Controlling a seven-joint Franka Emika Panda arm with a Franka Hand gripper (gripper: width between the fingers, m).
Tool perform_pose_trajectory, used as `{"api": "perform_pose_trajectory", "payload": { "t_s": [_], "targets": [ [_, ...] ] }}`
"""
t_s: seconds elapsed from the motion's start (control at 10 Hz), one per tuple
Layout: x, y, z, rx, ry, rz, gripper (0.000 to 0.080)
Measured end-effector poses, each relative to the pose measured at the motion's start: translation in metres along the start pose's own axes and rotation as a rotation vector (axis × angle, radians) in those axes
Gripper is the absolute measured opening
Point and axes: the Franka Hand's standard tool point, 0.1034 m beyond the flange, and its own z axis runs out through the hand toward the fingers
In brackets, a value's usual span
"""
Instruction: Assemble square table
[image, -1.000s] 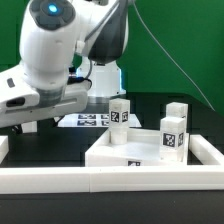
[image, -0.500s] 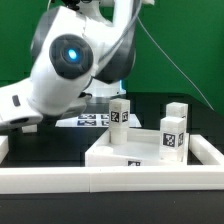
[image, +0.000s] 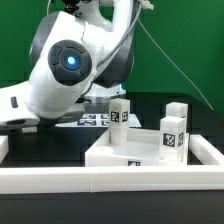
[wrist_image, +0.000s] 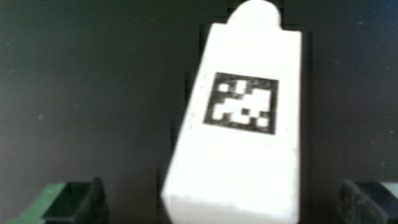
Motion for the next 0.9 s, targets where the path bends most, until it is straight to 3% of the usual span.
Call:
{"api": "perform_pose_trajectory", "payload": {
  "t_s": [0.7,0.9],
  "targets": [
    [-0.0061,0.0071,0.0062,0.019,-0.004,0.033,0.0649],
    [-0.0058,0.0063,0.0059,0.018,-0.004,0.035,0.0390]
  ]
}}
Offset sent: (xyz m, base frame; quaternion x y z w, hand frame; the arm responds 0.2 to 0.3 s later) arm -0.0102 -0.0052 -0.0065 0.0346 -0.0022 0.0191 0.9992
